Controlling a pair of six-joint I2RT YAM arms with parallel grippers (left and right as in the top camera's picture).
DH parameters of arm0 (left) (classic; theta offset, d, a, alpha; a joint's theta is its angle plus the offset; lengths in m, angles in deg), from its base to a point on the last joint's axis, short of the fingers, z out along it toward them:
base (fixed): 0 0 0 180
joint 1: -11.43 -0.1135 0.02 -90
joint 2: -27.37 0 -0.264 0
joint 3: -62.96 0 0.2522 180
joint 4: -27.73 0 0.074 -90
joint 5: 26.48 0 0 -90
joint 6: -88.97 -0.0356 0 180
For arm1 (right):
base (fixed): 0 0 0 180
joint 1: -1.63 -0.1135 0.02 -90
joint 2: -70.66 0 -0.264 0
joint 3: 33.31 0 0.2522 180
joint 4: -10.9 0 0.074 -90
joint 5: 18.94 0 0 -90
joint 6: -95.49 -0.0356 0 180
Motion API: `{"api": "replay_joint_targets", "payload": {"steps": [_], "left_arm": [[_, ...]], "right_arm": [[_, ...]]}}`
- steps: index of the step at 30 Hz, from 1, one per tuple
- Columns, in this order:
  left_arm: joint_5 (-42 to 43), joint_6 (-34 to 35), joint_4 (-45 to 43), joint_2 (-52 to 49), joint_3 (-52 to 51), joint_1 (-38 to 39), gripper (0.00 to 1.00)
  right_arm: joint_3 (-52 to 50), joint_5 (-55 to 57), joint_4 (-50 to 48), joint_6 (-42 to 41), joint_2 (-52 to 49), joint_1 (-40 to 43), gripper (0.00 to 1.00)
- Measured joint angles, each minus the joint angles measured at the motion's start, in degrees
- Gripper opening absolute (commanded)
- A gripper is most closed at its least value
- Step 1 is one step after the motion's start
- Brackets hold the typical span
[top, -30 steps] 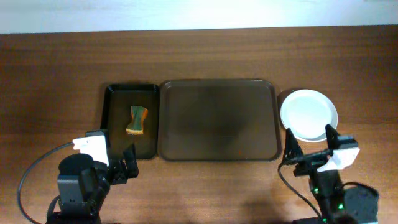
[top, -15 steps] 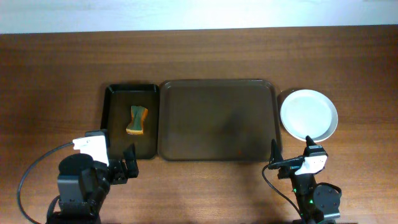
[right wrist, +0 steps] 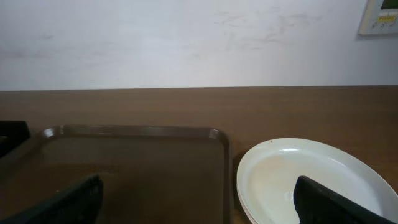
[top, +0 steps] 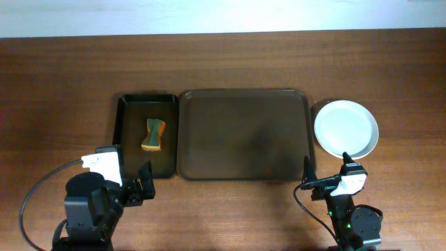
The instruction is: Clean dirty plates on tray and stack at the side
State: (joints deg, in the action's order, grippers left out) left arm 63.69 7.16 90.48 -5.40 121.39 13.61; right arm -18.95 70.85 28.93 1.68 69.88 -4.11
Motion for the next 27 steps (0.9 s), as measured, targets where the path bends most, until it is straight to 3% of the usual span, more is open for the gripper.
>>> {"api": "replay_joint_targets", "payload": {"steps": [9,12,15,18,22,25,27], "left_arm": [[-0.76,-0.46,-1.36,1.53,-1.53,0.00,1.00],[-1.09,-0.66,-10.32,10.60,-11.43,0.00,1.00],[-1.09,-0.85,-24.83,23.12,-25.92,0.00,1.00],[-1.09,-0.85,-38.82,29.97,-34.95,0.00,1.00],[-1.05,-1.77,-54.14,31.98,-42.23,0.00,1.00],[0.50,-5.97,-52.19,32.00,-43.50,0.00,1.00],[1.33,-7.17,-46.16,32.13,-43.63,0.00,1.00]], "right_arm": [[0.00,0.00,0.00,-0.04,0.00,0.00,0.98],[0.00,0.00,-0.02,0.00,0.00,0.00,0.98],[0.00,-0.02,0.00,0.00,0.09,0.00,0.98],[0.00,0.00,0.00,-0.02,0.09,0.00,0.98],[0.00,0.00,0.00,-0.02,0.09,0.00,0.98],[0.00,-0.02,0.00,-0.02,0.09,0.00,0.98],[0.00,0.00,0.00,-0.02,0.11,0.00,0.98]]}}
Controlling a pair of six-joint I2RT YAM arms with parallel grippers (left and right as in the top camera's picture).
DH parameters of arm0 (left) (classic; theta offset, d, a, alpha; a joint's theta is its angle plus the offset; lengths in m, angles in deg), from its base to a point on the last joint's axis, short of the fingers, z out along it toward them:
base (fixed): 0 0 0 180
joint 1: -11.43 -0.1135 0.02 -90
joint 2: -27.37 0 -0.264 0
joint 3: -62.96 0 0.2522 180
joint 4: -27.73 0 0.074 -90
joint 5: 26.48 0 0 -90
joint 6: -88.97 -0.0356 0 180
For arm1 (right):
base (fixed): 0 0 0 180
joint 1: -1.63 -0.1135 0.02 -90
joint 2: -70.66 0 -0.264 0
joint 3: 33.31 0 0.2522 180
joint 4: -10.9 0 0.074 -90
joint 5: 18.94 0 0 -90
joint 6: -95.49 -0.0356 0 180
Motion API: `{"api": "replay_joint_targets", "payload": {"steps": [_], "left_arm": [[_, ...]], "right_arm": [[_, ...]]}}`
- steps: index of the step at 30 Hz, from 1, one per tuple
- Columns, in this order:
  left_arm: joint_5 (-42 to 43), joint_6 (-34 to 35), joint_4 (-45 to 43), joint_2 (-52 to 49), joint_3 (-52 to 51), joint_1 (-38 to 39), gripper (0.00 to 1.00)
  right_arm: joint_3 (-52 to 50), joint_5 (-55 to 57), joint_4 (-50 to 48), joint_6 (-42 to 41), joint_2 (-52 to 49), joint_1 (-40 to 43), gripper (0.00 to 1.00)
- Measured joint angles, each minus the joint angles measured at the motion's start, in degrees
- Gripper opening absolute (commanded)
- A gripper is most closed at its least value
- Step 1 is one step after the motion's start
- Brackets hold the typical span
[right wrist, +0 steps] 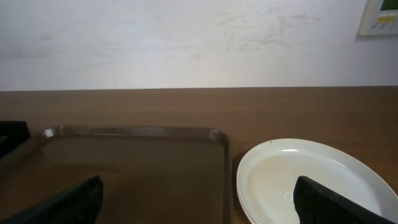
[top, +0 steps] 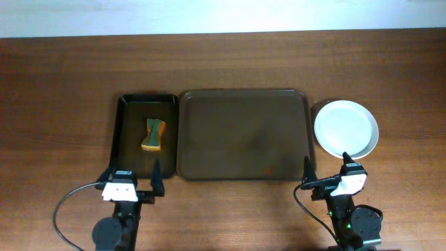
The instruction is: Clean dirty plates on tray and stack at the side
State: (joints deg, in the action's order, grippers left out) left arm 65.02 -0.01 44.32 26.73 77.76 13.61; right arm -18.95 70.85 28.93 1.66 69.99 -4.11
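Note:
The large brown tray [top: 244,132] lies mid-table with no plate on it; it is also in the right wrist view [right wrist: 134,162]. White plates [top: 346,129] sit stacked on the table just right of the tray, and their rim shows close by [right wrist: 298,177]. My left gripper [top: 134,174] stands open near the front edge, just in front of the small black tray. Near the front edge too, my right gripper [top: 326,166] is open and holds nothing, seen from the wrist [right wrist: 199,205] with one finger over the tray and one over the plates.
A small black tray [top: 125,139] left of the brown tray holds a yellow-green sponge [top: 153,134]. Wooden table surface surrounds the trays. A white wall stands behind the table's far edge.
My left arm was turned and slanted at the front left; it now sits straight, gripper open and facing the small black tray. The right arm, plates and sponge have not moved.

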Motion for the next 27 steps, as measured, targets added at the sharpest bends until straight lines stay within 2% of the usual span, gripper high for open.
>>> {"api": "replay_joint_targets", "payload": {"steps": [27], "left_arm": [[0.24,0.02,1.66,0.02,-0.24,0.00,1.00]], "right_arm": [[0.00,-0.02,0.00,0.00,0.00,0.00,0.98]]}}
